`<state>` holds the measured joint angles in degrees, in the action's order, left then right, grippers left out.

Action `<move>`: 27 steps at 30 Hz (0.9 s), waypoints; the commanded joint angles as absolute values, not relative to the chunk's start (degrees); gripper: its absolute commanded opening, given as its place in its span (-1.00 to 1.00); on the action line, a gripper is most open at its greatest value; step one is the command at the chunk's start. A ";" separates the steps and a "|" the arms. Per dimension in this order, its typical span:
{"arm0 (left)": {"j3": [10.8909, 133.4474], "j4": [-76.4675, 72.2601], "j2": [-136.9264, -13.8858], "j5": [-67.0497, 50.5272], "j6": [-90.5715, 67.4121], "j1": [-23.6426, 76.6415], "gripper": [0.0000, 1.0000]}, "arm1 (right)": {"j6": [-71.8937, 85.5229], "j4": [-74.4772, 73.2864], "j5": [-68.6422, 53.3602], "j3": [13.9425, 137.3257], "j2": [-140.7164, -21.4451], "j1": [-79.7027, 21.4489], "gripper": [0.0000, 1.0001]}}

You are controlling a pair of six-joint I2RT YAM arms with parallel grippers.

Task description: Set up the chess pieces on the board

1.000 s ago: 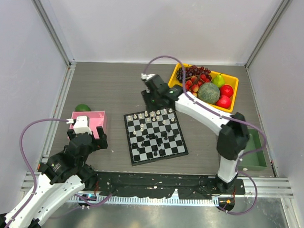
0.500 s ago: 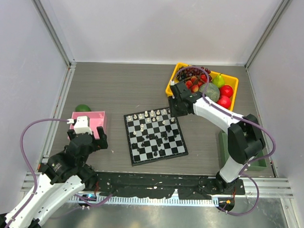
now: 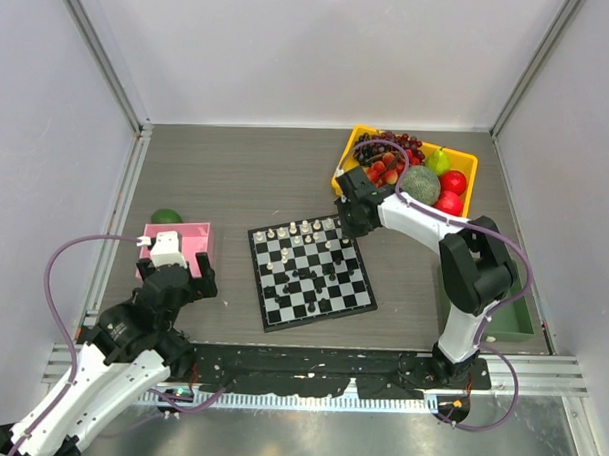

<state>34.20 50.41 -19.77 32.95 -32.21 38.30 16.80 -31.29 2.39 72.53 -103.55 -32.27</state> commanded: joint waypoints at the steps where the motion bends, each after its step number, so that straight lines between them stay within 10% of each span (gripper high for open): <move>1: 34.10 48.16 -20.65 34.19 -32.87 38.41 0.98 | 16.26 -29.53 2.46 74.88 -103.27 -31.73 -0.66; 27: 34.10 48.34 -20.83 34.37 -33.13 38.41 0.98 | 15.12 -29.27 2.11 77.52 -105.91 -31.29 -0.56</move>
